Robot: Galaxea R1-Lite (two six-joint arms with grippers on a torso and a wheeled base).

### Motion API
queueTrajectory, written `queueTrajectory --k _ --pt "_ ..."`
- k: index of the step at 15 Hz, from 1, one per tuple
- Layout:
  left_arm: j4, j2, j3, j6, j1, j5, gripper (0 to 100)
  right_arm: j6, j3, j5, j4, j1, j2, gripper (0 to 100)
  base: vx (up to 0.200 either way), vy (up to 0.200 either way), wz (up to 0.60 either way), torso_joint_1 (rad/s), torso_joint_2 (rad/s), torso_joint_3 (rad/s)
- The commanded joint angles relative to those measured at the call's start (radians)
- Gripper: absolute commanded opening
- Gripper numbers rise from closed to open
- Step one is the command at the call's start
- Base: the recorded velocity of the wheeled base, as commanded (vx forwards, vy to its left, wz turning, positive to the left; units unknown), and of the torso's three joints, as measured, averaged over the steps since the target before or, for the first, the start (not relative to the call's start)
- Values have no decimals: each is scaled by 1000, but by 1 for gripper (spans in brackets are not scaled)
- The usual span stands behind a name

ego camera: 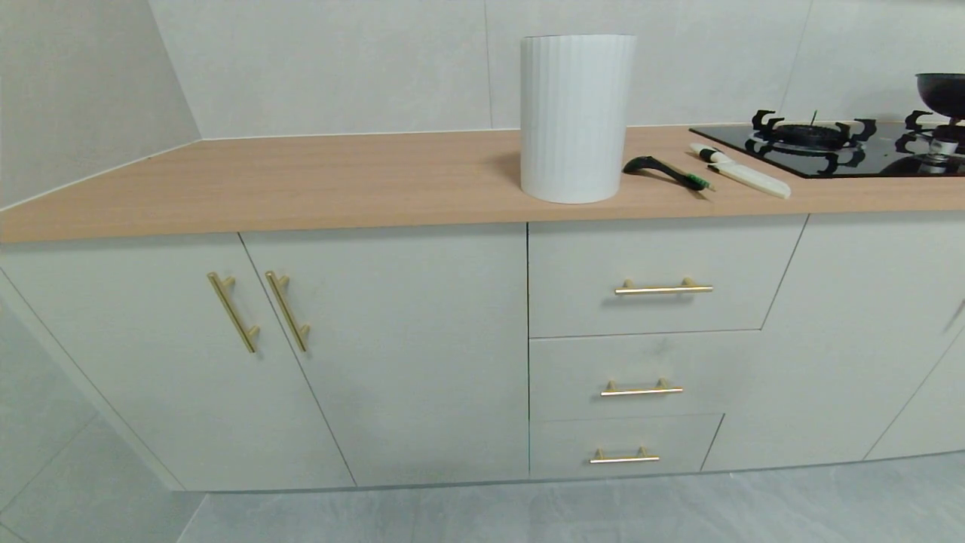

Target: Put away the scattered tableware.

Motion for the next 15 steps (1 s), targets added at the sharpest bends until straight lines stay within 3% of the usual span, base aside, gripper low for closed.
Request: queueTrajectory --k 1,3,6,15 --pt "0 1 0 0 0 0 100 5 -8 1 -15 0 1 100 0 0 0 0 0 0" --pt "0 1 0 2 0 0 100 40 -89 21 -34 0 3 100 0 0 0 0 0 0" --pt "0 1 0 0 0 0 100 40 -137 127 61 2 67 100 0 0 0 0 0 0" --pt "0 1 0 0 0 0 100 38 -398 170 54 135 742 100 0 0 0 0 0 0"
